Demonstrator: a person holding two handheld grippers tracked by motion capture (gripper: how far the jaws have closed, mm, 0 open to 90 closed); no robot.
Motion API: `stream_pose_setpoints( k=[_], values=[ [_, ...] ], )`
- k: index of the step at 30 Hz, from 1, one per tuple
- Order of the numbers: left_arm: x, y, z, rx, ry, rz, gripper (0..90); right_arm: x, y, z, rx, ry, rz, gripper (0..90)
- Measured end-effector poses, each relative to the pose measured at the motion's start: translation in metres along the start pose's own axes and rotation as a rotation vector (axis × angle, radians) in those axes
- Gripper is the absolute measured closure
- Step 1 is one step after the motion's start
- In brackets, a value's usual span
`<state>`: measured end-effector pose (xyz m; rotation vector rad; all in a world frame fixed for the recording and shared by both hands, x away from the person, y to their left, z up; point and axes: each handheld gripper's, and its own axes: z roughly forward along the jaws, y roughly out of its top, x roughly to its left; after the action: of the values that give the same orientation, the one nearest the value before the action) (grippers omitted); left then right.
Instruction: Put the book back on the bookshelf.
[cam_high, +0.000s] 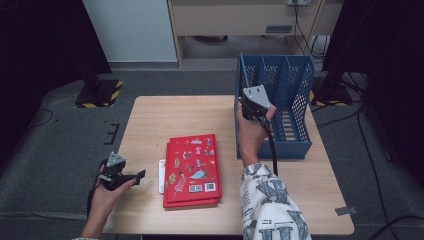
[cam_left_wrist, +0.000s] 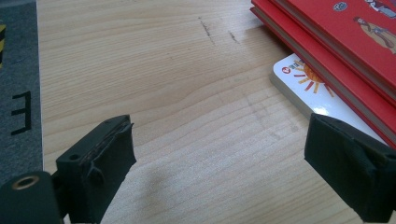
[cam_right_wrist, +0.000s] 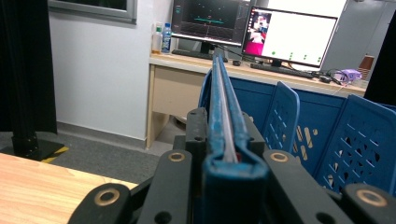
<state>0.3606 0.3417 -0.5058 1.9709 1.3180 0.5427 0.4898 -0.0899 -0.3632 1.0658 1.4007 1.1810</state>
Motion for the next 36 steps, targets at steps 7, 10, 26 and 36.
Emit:
stream_pose_setpoints(
  k=[7, 10, 26, 36],
  values=[
    [0.000, 0.000, 0.000, 0.001, 0.001, 0.000, 7.6, 0.001, 0.001, 0.001, 0.005, 0.011, 0.000, 77.8],
    [0.000, 0.000, 0.000, 0.002, 0.000, 0.000, 7.6, 0.001, 0.000, 0.001, 0.004, 0.027, 0.006, 74.7],
    [-0.001, 0.000, 0.001, 0.007, 0.001, 0.006, 7.6, 0.002, 0.002, -0.012, 0.000, 0.090, 0.023, 34.5],
    [-0.002, 0.000, 0.002, 0.014, 0.001, 0.015, 7.5, 0.000, -0.004, -0.025, 0.009, 0.135, 0.028, 23.6]
  ],
)
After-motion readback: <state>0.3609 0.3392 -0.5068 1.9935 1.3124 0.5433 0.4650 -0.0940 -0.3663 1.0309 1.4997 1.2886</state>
